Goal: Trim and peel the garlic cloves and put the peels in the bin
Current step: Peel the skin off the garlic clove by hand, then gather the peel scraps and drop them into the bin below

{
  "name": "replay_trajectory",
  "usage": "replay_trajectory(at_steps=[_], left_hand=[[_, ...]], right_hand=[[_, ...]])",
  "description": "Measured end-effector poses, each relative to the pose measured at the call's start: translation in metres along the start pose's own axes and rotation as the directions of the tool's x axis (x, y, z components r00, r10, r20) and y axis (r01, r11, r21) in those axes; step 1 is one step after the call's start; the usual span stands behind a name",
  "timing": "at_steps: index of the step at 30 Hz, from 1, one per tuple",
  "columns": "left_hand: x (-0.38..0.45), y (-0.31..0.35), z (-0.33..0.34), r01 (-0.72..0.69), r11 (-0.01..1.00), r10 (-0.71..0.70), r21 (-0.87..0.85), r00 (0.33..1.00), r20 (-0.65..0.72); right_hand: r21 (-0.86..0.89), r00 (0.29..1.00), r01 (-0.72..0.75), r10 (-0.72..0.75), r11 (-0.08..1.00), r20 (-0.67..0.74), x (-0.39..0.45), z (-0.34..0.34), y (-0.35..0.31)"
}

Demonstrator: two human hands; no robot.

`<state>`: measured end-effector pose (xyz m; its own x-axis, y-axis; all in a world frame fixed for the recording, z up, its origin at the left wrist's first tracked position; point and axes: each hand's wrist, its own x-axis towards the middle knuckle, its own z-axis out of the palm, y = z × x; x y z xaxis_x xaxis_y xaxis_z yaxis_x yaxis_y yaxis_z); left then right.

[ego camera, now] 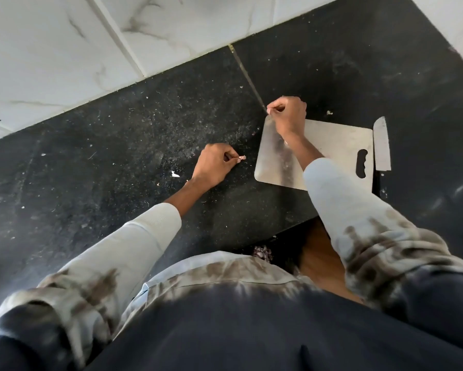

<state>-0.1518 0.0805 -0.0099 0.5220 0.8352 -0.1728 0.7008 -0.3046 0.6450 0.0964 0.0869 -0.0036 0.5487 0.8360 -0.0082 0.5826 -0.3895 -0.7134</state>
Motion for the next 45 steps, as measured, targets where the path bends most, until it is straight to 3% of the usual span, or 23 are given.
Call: replay_trajectory(at_steps=[8, 12, 18, 24, 30, 37, 41, 45], left_hand=[[0.013, 0.065, 0.049, -0.075, 0.996, 0.08, -0.056, 0.992, 0.094], [0.013, 0.093, 0.076, -0.09, 0.995, 0.094, -0.038, 0.989, 0.117], [0.019, 0.128, 0.101, -0.072, 0.997, 0.074, -0.022, 0.994, 0.085], [0.026, 0.131, 0.112, 0.016, 0.997, -0.016, -0.072, 1.0, 0.003], [0.027, 0.131, 0.117, 0.004, 0.993, 0.001, -0.116, 0.999, 0.037], [0.024, 0.146, 0.123, -0.019, 0.986, 0.028, -0.166, 0.998, 0.054], [0.025, 0.148, 0.13, 0.003, 0.986, 0.006, -0.165, 0.999, 0.054], [0.023, 0.147, 0.133, 0.035, 0.988, -0.028, -0.148, 0.998, 0.051]], right_hand=[[0.07, 0.997, -0.072, 0.07, 0.995, 0.026, -0.039, -0.06, 0.041], [0.055, 0.977, -0.212, 0.212, 0.976, 0.007, -0.058, -0.085, 0.073], [-0.035, 0.971, -0.217, 0.22, 0.976, 0.096, -0.095, -0.108, 0.1], [-0.013, 0.964, -0.264, 0.264, 0.964, -0.019, -0.106, -0.115, 0.111], [-0.032, 0.928, -0.324, 0.324, 0.946, 0.183, -0.113, -0.107, 0.117], [-0.076, 0.974, -0.155, 0.165, 0.985, 0.153, -0.126, -0.094, 0.108], [-0.218, 0.997, 0.014, 0.001, 0.976, 0.071, -0.137, -0.087, 0.1], [-0.307, 0.998, 0.055, -0.056, 0.95, 0.005, -0.149, -0.081, 0.095]])
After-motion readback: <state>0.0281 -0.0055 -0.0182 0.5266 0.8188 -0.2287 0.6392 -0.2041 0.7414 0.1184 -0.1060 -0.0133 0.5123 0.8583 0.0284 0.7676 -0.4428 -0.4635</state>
